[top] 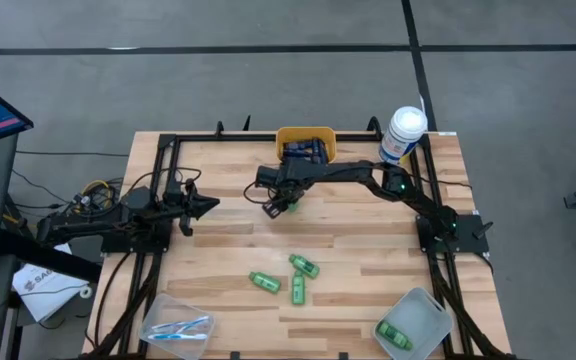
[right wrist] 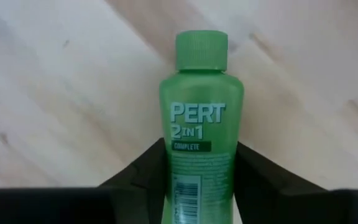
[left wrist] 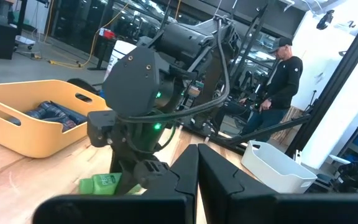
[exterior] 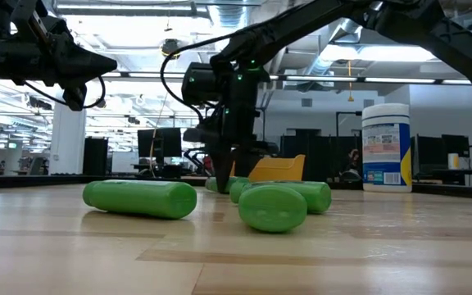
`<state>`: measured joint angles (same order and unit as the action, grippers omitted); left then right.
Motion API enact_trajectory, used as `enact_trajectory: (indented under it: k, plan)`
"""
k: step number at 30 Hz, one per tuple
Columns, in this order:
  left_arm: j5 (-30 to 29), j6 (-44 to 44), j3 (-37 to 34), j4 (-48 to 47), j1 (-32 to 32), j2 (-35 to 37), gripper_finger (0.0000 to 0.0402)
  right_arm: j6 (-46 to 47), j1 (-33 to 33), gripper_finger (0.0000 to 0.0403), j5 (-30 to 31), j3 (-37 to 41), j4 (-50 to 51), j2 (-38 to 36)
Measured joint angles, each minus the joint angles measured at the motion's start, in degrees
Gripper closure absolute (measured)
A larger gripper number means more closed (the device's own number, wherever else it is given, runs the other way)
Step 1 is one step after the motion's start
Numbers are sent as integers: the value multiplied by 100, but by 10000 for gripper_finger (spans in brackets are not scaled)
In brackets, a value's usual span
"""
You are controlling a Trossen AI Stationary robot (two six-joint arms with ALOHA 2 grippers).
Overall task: Pick & Place Travel size toiletries
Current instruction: Put the shampoo into the white bin
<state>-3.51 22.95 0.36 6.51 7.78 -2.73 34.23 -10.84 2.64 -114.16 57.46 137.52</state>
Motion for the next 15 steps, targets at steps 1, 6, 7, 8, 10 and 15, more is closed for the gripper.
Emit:
enact_trajectory:
  k: [1,6,7,8,10,15]
  plan:
    - [0,-1,0,-1,-1,1,401,-25,11,270,-35,3,15,-15]
    - [2,0,0,0,0,0,401,-140,116,243,-97,19,322,-386]
    - [2,1,0,1,1,0,401,-170,152,239,-93,15,422,-506]
    - [2,0,0,0,0,1,401,-183,196,237,-90,10,477,-625]
    - [5,-1,0,-1,0,1,401,-189,321,238,-50,12,726,-855]
    - [7,0,0,1,0,0,401,-48,909,253,128,9,1634,-1466]
